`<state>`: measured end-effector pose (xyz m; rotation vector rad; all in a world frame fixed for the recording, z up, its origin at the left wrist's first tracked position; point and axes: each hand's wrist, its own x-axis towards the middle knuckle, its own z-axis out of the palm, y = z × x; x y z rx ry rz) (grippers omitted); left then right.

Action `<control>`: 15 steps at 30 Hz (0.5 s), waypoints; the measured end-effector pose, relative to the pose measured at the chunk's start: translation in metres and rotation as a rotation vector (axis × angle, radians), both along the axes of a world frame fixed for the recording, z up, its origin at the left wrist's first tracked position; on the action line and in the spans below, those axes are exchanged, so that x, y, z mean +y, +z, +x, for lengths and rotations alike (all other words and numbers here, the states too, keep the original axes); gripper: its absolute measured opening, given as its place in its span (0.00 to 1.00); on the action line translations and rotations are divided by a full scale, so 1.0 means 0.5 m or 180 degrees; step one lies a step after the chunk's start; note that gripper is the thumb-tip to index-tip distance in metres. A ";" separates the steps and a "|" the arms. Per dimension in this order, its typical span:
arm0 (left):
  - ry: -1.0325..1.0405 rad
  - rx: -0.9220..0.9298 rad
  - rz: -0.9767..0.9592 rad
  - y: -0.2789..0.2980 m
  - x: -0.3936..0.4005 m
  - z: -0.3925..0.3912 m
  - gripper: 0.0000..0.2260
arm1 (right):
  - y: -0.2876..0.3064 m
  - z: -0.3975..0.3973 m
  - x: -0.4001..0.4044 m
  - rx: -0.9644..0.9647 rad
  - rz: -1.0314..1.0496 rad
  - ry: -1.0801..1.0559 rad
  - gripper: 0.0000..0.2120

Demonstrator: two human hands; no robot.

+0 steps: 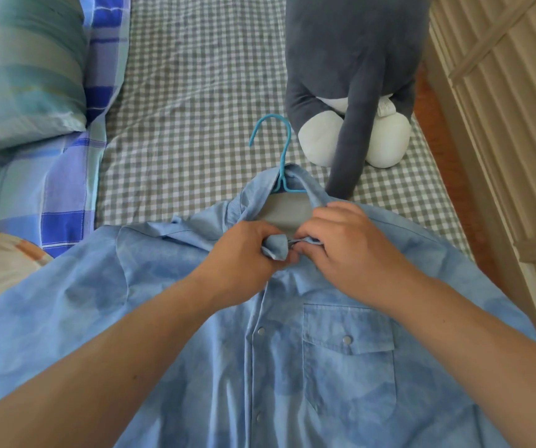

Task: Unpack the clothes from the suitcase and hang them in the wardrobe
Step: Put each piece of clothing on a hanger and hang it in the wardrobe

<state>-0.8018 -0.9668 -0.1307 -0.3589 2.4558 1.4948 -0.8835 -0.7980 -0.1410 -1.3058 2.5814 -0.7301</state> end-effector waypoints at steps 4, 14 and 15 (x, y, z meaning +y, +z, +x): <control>-0.0233 0.0303 -0.0187 0.003 -0.002 0.019 0.24 | 0.002 0.015 0.010 -0.0046 0.0066 0.0086 0.09; -0.1440 0.0841 -0.2812 0.014 0.027 0.122 0.16 | -0.008 0.094 0.075 -0.0037 0.0504 0.0290 0.06; -0.1276 0.0846 -0.2850 0.009 0.017 0.137 0.17 | -0.013 0.107 0.087 -0.0302 0.0462 0.0246 0.10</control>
